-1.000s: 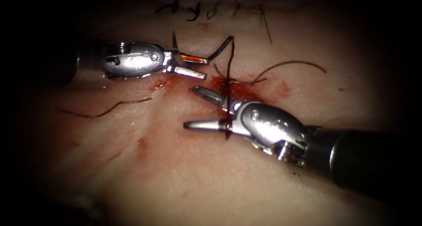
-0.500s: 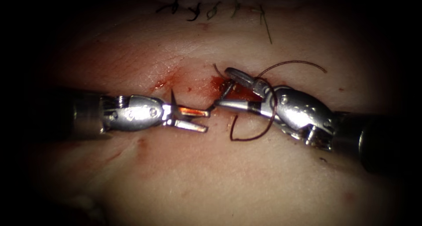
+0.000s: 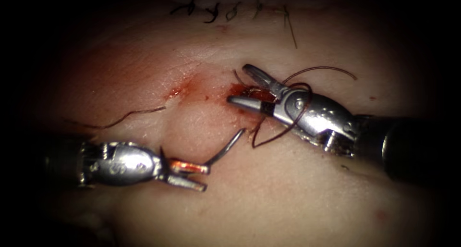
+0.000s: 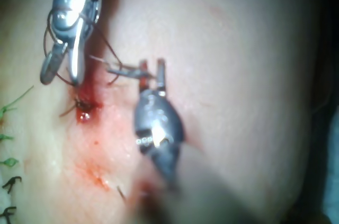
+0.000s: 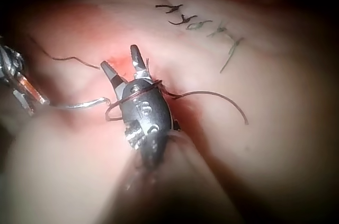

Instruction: Wound Closure

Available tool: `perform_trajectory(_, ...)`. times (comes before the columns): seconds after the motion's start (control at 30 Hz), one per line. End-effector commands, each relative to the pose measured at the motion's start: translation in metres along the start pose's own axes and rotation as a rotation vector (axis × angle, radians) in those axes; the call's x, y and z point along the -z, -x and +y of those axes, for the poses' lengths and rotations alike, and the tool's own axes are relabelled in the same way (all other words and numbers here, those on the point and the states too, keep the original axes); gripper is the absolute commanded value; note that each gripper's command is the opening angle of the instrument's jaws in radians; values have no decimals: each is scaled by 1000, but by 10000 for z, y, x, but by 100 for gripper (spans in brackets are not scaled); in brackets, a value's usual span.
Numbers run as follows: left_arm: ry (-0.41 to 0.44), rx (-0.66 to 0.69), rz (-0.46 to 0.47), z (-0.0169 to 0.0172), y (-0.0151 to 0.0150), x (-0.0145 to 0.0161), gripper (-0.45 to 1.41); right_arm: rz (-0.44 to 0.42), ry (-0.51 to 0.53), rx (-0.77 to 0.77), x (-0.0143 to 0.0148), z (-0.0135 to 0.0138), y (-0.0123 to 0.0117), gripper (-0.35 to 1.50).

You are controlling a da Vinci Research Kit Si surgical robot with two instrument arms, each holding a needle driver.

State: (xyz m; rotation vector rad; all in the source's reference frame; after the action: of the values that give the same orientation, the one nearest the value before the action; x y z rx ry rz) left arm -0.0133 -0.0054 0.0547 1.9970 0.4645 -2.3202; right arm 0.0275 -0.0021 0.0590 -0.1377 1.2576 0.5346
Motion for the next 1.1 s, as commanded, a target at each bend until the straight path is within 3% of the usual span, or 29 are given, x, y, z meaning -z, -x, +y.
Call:
perform_trajectory(0.03, 2, -2, 3, 3, 1, -7, -45, -20, 3, 11, -7, -3, 9, 41)
perform_trajectory(0.27, 7, -41, 22, 6, -45, -4, -45, -97, 12, 38, -4, -2, 23, 41)
perform_trajectory(0.6, -20, -68, 22, -18, -91, 39, -45, -120, -19, 58, -3, -15, 37, 41)
perform_trajectory(0.87, -33, -60, 1, -52, -87, 22, -45, -110, -58, 71, -4, -37, 45, 43)
perform_trajectory(1.1, -32, -63, -27, -109, -62, -2, -45, -101, -101, 72, 4, -40, 45, 41)
